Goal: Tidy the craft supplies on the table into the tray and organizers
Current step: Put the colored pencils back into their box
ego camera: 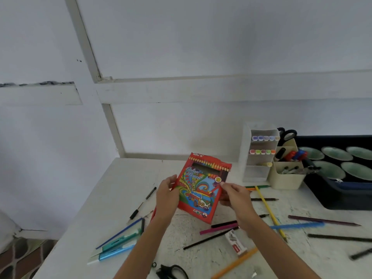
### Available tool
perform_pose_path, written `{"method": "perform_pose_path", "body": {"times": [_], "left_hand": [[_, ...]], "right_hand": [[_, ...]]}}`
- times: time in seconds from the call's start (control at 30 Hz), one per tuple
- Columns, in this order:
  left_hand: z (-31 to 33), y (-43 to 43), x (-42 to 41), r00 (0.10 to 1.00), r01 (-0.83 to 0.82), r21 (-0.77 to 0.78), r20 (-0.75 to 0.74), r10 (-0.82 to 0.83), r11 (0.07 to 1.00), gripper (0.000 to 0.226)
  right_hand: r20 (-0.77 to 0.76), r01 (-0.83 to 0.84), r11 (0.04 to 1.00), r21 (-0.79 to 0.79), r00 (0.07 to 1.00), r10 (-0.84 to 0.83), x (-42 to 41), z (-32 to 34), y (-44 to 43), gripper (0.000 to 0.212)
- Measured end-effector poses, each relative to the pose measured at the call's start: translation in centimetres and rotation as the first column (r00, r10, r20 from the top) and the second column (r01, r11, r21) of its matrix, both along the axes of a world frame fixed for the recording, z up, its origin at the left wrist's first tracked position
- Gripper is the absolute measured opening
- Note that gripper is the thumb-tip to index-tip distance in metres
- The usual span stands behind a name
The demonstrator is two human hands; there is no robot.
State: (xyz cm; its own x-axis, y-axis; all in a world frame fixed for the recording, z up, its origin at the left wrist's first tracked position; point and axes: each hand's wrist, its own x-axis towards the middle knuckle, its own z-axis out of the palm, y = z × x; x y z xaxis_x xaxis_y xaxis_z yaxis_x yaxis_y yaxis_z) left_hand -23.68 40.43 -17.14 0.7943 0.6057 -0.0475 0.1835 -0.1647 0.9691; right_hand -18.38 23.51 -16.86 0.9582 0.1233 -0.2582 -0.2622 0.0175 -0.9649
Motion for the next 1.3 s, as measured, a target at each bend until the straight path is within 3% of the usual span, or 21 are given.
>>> {"method": "perform_pose_path", "body": {"times": [0.2,0.4,0.6,0.67,0.77,0.83,0.93,1.0,1.1,1.17,1.23,1.3], "left_hand": [[-0.5,-8.8,-2.8,0.992,0.127,0.018,-0.022,-0.127,0.992,0.03],[-3.0,-18.2,-6.1,0.965,0.257,-0.085,-0.039,-0.261,0.963,0.017],[-6.0,-24.5,-7.9,0.945,0.317,0.134,-0.121,-0.303,0.939,0.011],[-6.4,-25.8,-8.4,0.94,0.334,0.233,-0.15,-0.305,0.913,0.023],[-6.1,-27.1,-9.5,0.917,0.397,0.38,-0.197,-0.346,0.836,0.042],[-5.9,-27.7,-10.6,0.88,0.476,0.408,-0.228,-0.418,0.78,0.061],[-6.0,-27.8,-12.1,0.762,0.645,0.414,-0.409,-0.501,0.642,0.116],[-6.2,-27.2,-12.8,0.7,0.714,0.469,-0.494,-0.515,0.521,0.137],[-6.1,-25.1,-12.4,0.629,0.776,0.506,-0.573,-0.526,0.377,0.137],[-5.7,-23.3,-11.7,0.589,0.802,0.514,-0.594,-0.548,0.304,0.131],[-5.4,-21.5,-11.1,0.549,0.822,0.512,-0.593,-0.589,0.251,0.133],[-5.1,-20.1,-10.4,0.507,0.842,0.493,-0.589,-0.63,0.217,0.134]], "right_hand": [[0.003,0.062,0.996,-0.064,0.998,-0.062,-4.2,-0.8,-10.3,0.019],[-0.069,0.16,0.969,-0.188,0.982,-0.176,-8.3,-2.5,-19.4,0.013],[-0.088,0.267,0.93,-0.254,0.951,-0.297,-11.7,-4.4,-25.4,0.022],[-0.068,0.285,0.919,-0.274,0.947,-0.314,-12.4,-4.7,-26.6,0.031],[-0.03,0.301,0.92,-0.249,0.948,-0.318,-13.2,-4.8,-27.7,0.049],[0.036,0.286,0.918,-0.276,0.957,-0.287,-13.8,-4.9,-27.9,0.049],[0.115,0.268,0.89,-0.369,0.963,-0.242,-14.5,-4.8,-28.0,0.044],[0.112,0.24,0.844,-0.479,0.971,-0.213,-14.9,-4.6,-27.8,0.041],[0.098,0.132,0.609,-0.782,0.991,-0.089,-15.5,-4.1,-27.5,0.039],[0.14,0.147,0.504,-0.851,0.989,-0.052,-15.6,-3.7,-27.1,0.035],[0.212,0.186,0.529,-0.828,0.977,-0.011,-15.2,-3.9,-26.6,0.031],[0.265,0.166,0.642,-0.748,0.962,0.06,-14.5,-4.4,-25.9,0.028]]}}
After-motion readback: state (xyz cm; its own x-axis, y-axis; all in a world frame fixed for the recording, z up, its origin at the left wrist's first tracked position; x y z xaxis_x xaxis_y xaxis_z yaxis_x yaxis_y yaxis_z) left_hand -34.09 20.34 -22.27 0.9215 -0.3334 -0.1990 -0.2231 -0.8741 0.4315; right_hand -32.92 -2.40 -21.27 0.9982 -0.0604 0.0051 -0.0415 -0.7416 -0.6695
